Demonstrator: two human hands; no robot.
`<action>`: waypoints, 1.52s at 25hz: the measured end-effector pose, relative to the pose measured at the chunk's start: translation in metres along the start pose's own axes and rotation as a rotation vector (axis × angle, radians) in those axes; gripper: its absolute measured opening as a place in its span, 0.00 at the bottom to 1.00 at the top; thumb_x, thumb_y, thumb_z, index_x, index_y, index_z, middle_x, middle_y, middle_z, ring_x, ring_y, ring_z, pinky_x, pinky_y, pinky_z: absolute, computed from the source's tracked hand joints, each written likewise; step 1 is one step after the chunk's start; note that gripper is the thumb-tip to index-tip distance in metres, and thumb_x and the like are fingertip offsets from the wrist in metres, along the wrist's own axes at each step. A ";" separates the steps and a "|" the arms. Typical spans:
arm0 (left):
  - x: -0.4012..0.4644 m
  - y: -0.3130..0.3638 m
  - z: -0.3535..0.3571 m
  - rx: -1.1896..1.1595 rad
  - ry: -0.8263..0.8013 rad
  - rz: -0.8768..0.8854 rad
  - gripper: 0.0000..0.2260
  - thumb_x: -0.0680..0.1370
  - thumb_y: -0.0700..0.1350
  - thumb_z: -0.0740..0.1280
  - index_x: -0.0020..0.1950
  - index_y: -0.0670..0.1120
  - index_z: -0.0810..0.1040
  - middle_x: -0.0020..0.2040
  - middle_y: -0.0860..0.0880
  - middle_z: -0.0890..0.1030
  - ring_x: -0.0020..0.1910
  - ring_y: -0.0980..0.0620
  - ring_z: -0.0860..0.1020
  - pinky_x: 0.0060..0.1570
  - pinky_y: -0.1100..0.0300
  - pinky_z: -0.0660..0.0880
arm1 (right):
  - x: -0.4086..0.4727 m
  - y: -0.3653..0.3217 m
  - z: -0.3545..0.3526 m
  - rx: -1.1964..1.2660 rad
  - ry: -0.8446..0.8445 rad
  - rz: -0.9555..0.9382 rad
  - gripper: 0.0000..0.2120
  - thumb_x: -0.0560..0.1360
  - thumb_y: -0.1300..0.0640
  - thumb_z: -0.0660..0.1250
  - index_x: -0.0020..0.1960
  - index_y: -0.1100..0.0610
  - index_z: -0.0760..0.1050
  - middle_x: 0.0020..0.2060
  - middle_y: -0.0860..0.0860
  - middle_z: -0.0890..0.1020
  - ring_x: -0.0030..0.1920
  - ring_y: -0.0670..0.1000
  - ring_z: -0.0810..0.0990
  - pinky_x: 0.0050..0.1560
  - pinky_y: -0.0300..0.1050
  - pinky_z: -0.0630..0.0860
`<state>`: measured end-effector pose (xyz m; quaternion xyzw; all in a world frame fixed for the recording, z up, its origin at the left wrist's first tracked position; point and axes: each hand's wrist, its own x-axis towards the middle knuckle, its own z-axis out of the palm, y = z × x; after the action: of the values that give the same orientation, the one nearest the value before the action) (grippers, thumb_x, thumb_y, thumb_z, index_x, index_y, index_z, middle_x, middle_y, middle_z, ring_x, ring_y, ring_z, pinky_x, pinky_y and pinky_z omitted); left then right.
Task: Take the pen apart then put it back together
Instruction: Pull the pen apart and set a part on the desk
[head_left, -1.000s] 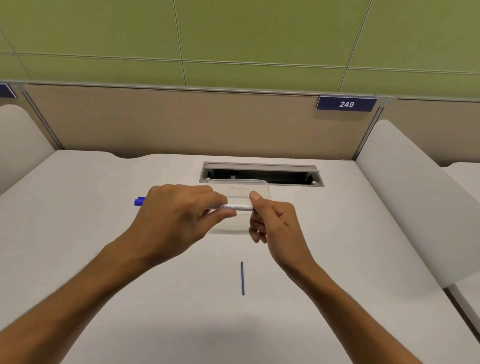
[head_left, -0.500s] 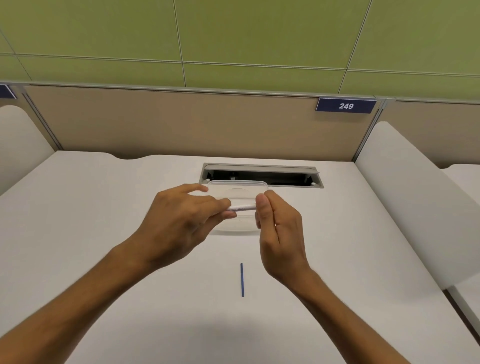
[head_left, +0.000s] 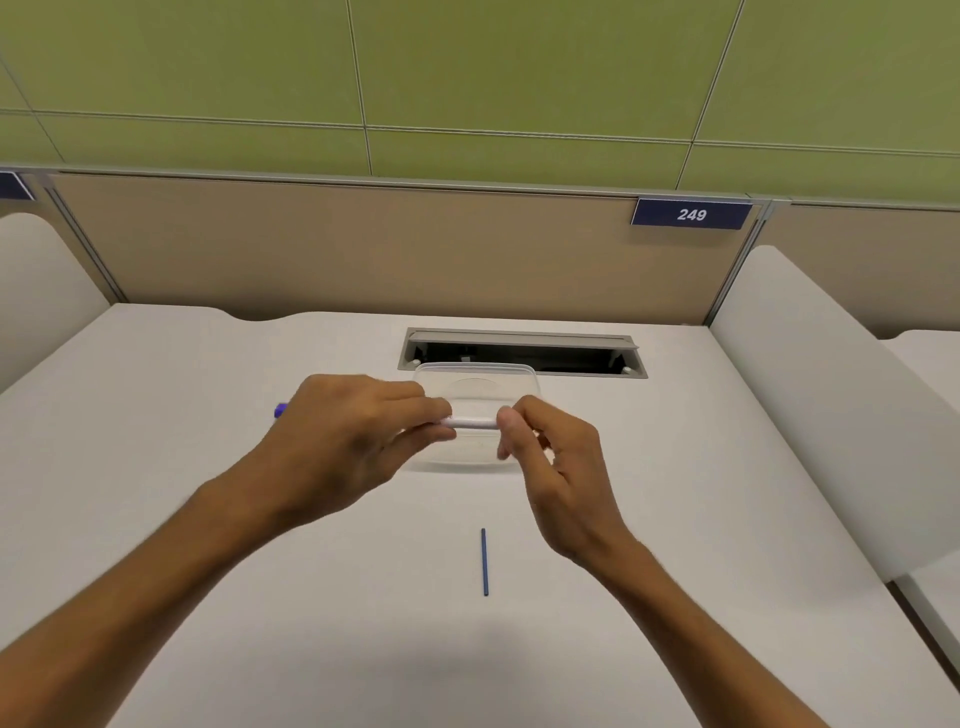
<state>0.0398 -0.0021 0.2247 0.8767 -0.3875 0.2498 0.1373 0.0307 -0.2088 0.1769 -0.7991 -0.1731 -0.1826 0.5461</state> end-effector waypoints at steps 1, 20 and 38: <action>-0.001 0.002 0.002 0.141 0.048 0.061 0.08 0.79 0.48 0.67 0.46 0.46 0.82 0.35 0.51 0.81 0.28 0.47 0.75 0.26 0.57 0.70 | 0.000 -0.002 0.001 0.106 -0.022 0.118 0.20 0.79 0.45 0.56 0.33 0.54 0.72 0.29 0.54 0.76 0.34 0.58 0.73 0.35 0.49 0.69; -0.005 -0.004 -0.006 0.035 0.021 0.123 0.11 0.81 0.47 0.62 0.53 0.44 0.81 0.37 0.49 0.82 0.28 0.44 0.73 0.22 0.56 0.69 | 0.001 0.006 -0.004 -0.370 0.043 -0.492 0.10 0.83 0.54 0.54 0.50 0.59 0.70 0.43 0.57 0.79 0.44 0.52 0.73 0.42 0.42 0.72; -0.006 -0.003 -0.005 -0.113 0.000 0.064 0.13 0.80 0.52 0.62 0.52 0.46 0.82 0.32 0.53 0.79 0.26 0.48 0.71 0.23 0.57 0.70 | -0.002 -0.007 -0.008 -0.195 -0.005 -0.315 0.17 0.83 0.52 0.53 0.40 0.59 0.70 0.34 0.50 0.71 0.34 0.48 0.66 0.34 0.40 0.64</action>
<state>0.0367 0.0053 0.2255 0.8549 -0.4286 0.2315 0.1786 0.0248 -0.2134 0.1845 -0.8117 -0.2788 -0.2798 0.4303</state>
